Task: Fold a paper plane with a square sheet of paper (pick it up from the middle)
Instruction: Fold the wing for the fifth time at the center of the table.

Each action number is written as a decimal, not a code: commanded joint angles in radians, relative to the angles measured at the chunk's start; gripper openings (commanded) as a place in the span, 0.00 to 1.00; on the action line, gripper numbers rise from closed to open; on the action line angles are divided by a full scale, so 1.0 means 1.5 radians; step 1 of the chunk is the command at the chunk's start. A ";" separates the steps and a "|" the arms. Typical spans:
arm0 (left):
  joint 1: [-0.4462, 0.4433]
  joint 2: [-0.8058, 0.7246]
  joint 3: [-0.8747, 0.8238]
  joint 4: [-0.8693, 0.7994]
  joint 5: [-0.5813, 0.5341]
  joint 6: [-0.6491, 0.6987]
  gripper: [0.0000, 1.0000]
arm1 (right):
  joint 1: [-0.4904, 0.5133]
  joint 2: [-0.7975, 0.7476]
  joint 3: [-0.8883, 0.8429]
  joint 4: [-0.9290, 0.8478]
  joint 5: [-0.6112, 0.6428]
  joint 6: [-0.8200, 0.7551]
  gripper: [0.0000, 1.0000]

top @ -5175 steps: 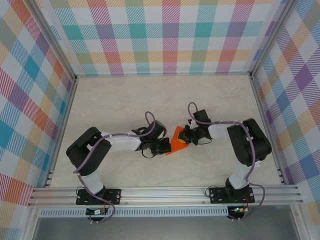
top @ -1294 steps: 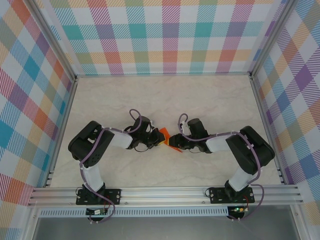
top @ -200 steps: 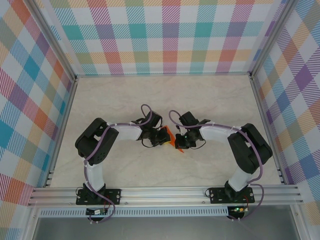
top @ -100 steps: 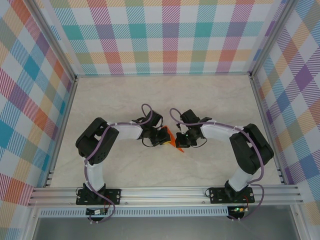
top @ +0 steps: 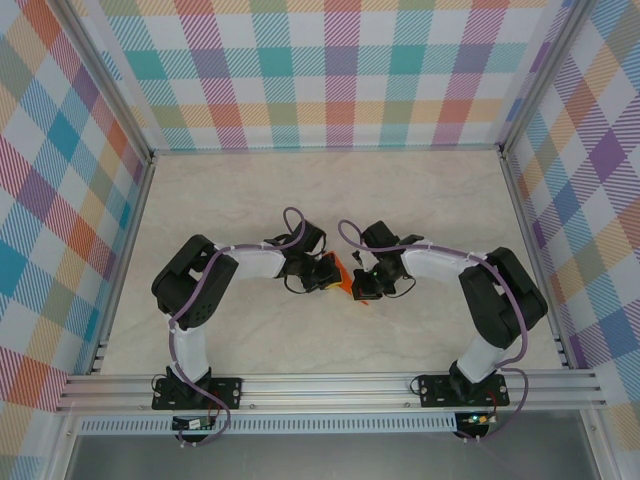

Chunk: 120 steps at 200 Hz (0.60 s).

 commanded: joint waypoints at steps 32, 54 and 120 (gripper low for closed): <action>-0.001 0.051 -0.020 -0.101 -0.093 0.015 0.03 | -0.008 0.019 -0.015 -0.011 0.027 -0.007 0.03; -0.001 0.050 -0.021 -0.102 -0.094 0.015 0.03 | -0.015 0.026 -0.023 -0.004 0.025 -0.004 0.03; 0.000 0.051 -0.021 -0.103 -0.095 0.015 0.03 | -0.021 0.008 -0.025 -0.007 0.014 -0.003 0.03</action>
